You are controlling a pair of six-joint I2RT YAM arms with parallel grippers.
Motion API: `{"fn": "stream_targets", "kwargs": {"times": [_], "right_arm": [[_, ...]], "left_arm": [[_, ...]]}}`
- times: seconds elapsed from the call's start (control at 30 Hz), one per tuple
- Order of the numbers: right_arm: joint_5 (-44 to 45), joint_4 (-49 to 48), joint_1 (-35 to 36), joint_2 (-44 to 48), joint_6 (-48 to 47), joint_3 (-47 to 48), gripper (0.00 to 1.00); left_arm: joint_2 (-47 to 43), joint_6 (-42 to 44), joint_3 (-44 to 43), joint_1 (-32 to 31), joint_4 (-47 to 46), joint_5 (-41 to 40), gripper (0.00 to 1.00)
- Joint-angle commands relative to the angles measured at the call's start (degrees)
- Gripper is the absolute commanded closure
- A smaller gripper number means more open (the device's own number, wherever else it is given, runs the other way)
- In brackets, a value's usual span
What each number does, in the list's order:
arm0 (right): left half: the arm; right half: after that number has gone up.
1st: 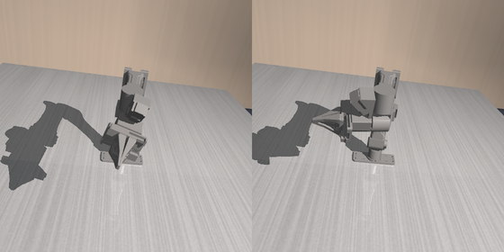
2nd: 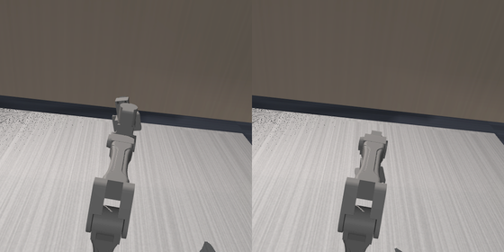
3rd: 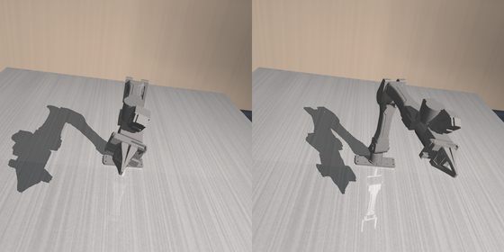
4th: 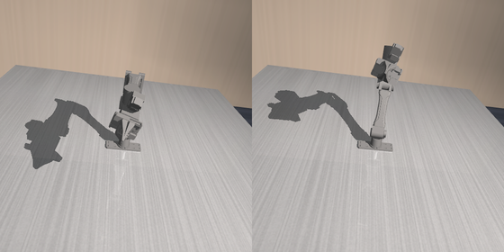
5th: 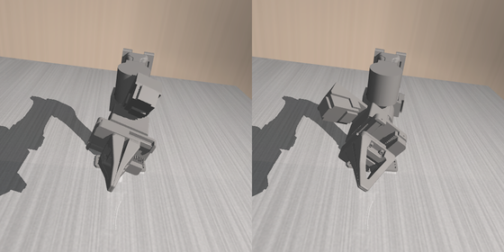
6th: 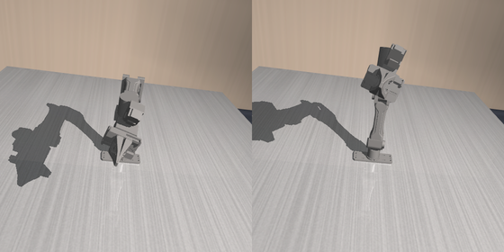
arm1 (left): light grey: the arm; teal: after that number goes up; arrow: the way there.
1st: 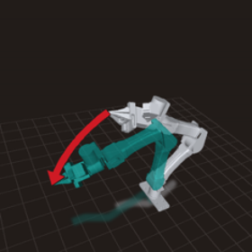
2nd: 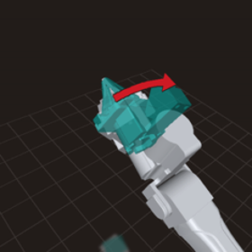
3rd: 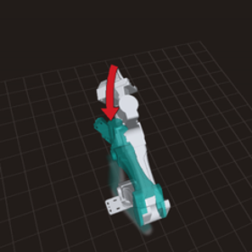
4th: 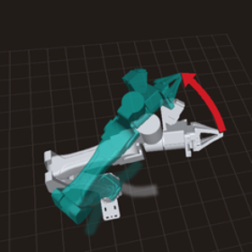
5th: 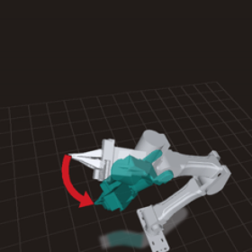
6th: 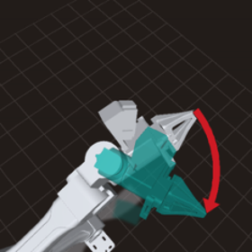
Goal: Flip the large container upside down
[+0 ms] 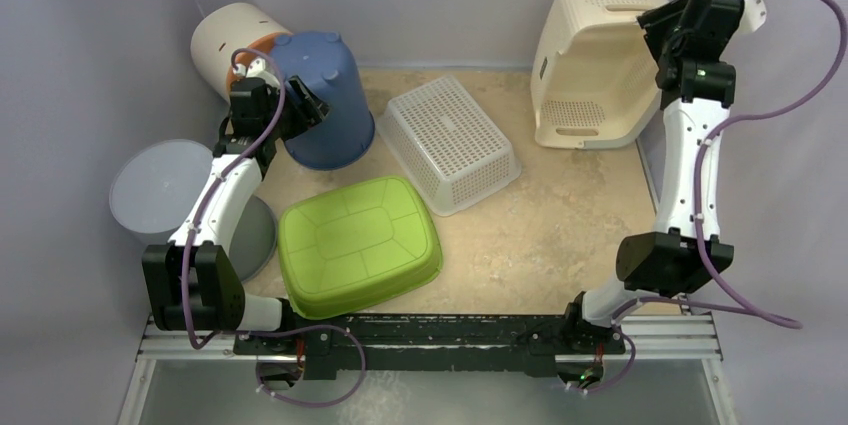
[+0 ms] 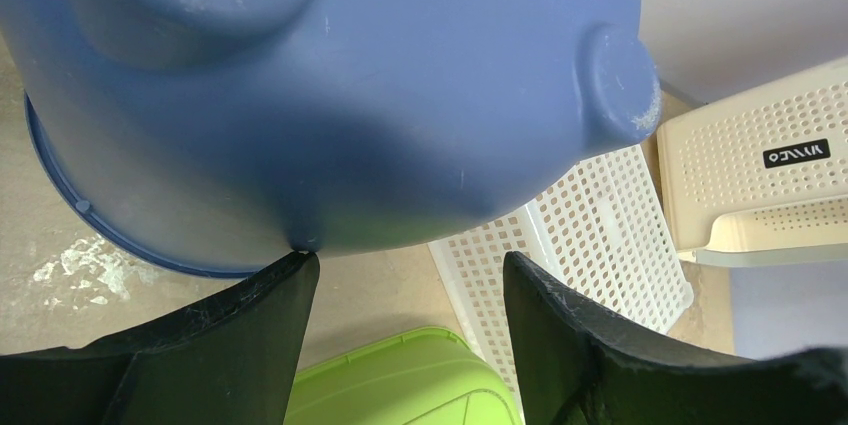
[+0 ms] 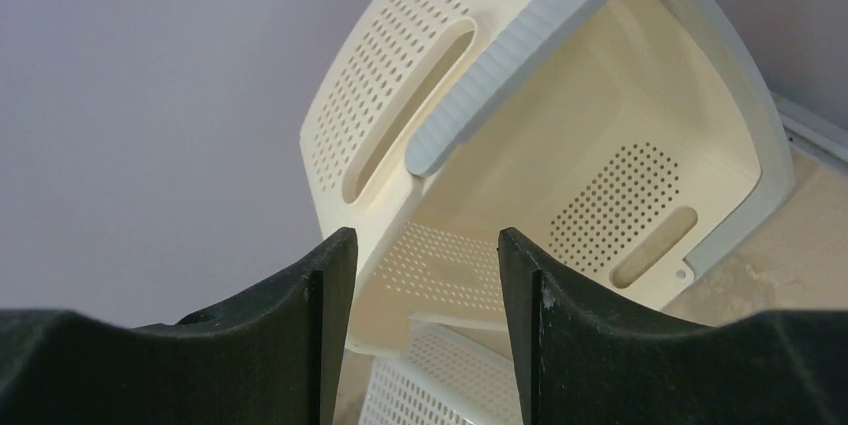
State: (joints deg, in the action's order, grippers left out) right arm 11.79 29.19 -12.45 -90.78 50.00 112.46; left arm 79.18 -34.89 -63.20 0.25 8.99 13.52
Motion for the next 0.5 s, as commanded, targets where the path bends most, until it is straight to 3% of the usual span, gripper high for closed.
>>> {"fn": "stream_targets", "kwargs": {"times": [0.0, 0.33, 0.47], "right_arm": [[-0.3, -3.6, -0.1, -0.5, 2.0, -0.2, 0.43], [-1.0, -7.8, -0.5, -6.0, 5.0, 0.6, 0.45], [-2.0, -10.5, -0.8, -7.4, 5.5, -0.7, 0.53]], "left_arm": [[-0.7, 0.0, -1.4, 0.4, -3.1, 0.1, 0.32], [0.0, 0.3, -2.3, 0.4, -2.9, -0.1, 0.32], [0.3, 0.7, -2.8, 0.4, -2.3, -0.2, 0.32]]}}
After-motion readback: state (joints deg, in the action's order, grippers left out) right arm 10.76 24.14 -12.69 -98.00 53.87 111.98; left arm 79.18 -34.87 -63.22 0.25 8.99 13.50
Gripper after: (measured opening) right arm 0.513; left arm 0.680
